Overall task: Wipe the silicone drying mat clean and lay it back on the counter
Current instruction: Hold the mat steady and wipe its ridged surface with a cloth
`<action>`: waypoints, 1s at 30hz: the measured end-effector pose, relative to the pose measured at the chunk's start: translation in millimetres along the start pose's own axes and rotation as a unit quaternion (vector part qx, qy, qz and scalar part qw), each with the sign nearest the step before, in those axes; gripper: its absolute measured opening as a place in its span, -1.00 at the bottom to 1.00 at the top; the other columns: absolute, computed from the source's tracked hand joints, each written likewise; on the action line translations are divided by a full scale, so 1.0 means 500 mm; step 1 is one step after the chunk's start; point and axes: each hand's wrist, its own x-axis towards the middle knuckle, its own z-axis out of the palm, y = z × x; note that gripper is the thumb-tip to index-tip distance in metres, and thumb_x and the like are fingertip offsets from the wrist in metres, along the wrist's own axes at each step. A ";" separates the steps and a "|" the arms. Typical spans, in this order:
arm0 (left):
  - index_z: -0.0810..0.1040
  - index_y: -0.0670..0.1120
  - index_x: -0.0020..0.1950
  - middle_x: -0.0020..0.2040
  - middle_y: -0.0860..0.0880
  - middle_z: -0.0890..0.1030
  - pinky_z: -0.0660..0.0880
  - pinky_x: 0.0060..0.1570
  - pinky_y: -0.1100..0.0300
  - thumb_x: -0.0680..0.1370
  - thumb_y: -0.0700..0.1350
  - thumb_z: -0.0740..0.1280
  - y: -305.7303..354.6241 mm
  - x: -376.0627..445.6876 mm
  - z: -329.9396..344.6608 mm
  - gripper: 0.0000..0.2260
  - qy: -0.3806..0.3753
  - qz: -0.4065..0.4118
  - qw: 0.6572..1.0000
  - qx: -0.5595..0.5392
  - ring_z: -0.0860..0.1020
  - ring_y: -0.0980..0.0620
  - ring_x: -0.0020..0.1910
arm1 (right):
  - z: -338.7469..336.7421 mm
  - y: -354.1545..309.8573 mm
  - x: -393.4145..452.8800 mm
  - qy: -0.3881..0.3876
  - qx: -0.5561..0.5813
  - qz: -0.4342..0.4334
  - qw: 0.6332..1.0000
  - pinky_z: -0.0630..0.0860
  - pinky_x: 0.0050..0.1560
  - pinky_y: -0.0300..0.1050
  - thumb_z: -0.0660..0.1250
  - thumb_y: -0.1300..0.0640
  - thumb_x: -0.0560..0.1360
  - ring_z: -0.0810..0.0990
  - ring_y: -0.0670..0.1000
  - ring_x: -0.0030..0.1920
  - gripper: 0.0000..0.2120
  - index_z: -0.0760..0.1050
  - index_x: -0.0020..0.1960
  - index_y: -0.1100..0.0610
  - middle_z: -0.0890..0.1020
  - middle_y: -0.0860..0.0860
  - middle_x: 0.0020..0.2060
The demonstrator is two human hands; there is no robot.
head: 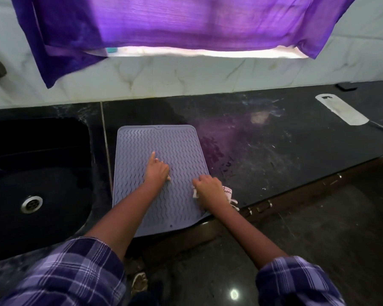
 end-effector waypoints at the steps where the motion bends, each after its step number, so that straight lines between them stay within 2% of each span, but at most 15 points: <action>1: 0.52 -0.15 0.25 0.26 -0.12 0.57 -0.12 0.52 -0.04 0.57 0.16 0.22 0.000 0.009 -0.007 -0.56 -0.008 -0.001 1.000 -0.001 0.40 -0.10 0.40 | -0.005 0.011 0.016 0.001 0.023 0.029 0.999 0.43 0.17 0.00 0.30 0.23 0.48 0.48 0.13 0.20 -0.67 0.40 0.24 0.15 0.52 0.12 0.17; 4: 0.52 -0.14 0.20 0.15 -0.07 0.62 -0.17 0.52 -0.07 0.52 0.15 0.32 0.000 0.028 -0.024 -0.58 -0.027 0.002 0.999 -0.017 0.49 -0.06 0.32 | -0.025 0.040 0.054 0.002 0.084 0.111 0.990 0.47 0.10 0.03 0.33 0.13 0.47 0.52 0.16 0.16 -0.68 0.43 0.21 0.14 0.55 0.13 0.14; 6: 0.48 -0.12 0.26 0.18 -0.05 0.59 -0.18 0.51 -0.11 0.47 0.16 0.38 0.000 0.044 -0.043 -0.52 -0.030 -0.001 1.000 -0.007 0.49 -0.03 0.32 | -0.043 0.062 0.082 0.019 0.138 0.156 0.978 0.50 0.06 0.00 0.33 0.08 0.45 0.55 0.17 0.13 -0.69 0.47 0.16 0.14 0.58 0.13 0.11; 10: 0.47 -0.07 0.28 0.17 -0.02 0.60 -0.22 0.50 -0.09 0.41 0.13 0.46 0.006 0.087 -0.066 -0.48 -0.008 -0.003 1.000 0.009 0.49 -0.01 0.32 | -0.113 0.119 0.172 0.116 0.164 0.204 0.958 0.52 0.00 -0.01 0.36 0.06 0.44 0.56 0.18 0.08 -0.73 0.49 0.08 0.15 0.59 0.14 0.04; 12: 0.50 -0.08 0.24 0.14 -0.02 0.61 -0.21 0.51 -0.08 0.42 0.14 0.44 -0.004 0.115 -0.076 -0.52 0.016 0.001 1.000 -0.011 0.50 -0.01 0.30 | -0.139 0.142 0.226 0.161 0.142 0.193 0.957 0.50 0.00 -0.01 0.38 0.13 0.45 0.52 0.17 0.10 -0.72 0.48 0.12 0.16 0.58 0.15 0.04; 14: 0.51 -0.09 0.21 0.15 -0.04 0.61 -0.20 0.52 -0.05 0.44 0.10 0.43 -0.028 0.152 -0.088 -0.57 0.040 -0.004 0.997 -0.059 0.50 -0.02 0.29 | -0.142 0.147 0.283 0.161 0.098 0.159 0.969 0.46 0.03 -0.02 0.32 0.19 0.49 0.50 0.17 0.12 -0.75 0.48 0.17 0.15 0.61 0.15 0.06; 19: 0.48 -0.13 0.32 0.39 -0.14 0.44 -0.17 0.52 -0.06 0.41 0.11 0.45 -0.085 0.227 -0.083 -0.44 0.029 0.010 0.996 -0.086 0.32 -0.05 0.45 | -0.083 0.115 0.413 0.168 0.025 0.104 0.980 0.38 0.06 -0.01 0.12 0.26 0.55 0.48 0.17 0.13 -0.75 0.49 0.16 0.15 0.62 0.13 0.07; 21: 0.51 -0.11 0.27 0.30 -0.10 0.51 -0.20 0.51 -0.06 0.37 0.11 0.48 -0.092 0.247 -0.075 -0.45 0.013 0.014 0.993 -0.120 0.38 -0.03 0.40 | -0.055 0.101 0.457 0.141 0.002 0.053 0.989 0.35 0.09 0.01 0.10 0.25 0.55 0.46 0.16 0.16 -0.72 0.48 0.19 0.15 0.59 0.12 0.11; 24: 0.51 -0.11 0.18 0.11 -0.05 0.61 -0.23 0.51 -0.03 0.31 0.14 0.52 -0.093 0.263 -0.082 -0.45 -0.001 0.010 0.992 -0.129 0.50 -0.01 0.28 | -0.019 0.099 0.491 0.055 0.000 -0.010 0.998 0.33 0.17 0.02 0.12 0.22 0.57 0.43 0.13 0.23 -0.68 0.47 0.28 0.11 0.54 0.08 0.21; 26: 0.50 -0.11 0.16 0.07 -0.04 0.62 -0.23 0.51 -0.04 0.30 0.17 0.52 -0.095 0.267 -0.090 -0.43 -0.003 0.009 0.993 -0.117 0.53 -0.01 0.24 | -0.007 0.107 0.499 0.066 0.011 0.002 0.998 0.35 0.16 -0.01 0.16 0.25 0.54 0.45 0.12 0.21 -0.67 0.49 0.27 0.11 0.55 0.07 0.20; 30: 0.55 -0.09 0.14 0.09 -0.04 0.62 -0.21 0.51 -0.07 0.29 0.24 0.49 -0.107 0.264 -0.077 -0.43 0.014 0.015 0.993 -0.115 0.53 0.00 0.24 | 0.012 0.108 0.455 0.086 0.038 0.069 0.993 0.39 0.11 -0.03 0.16 0.31 0.50 0.48 0.14 0.16 -0.72 0.56 0.12 0.18 0.60 0.12 0.10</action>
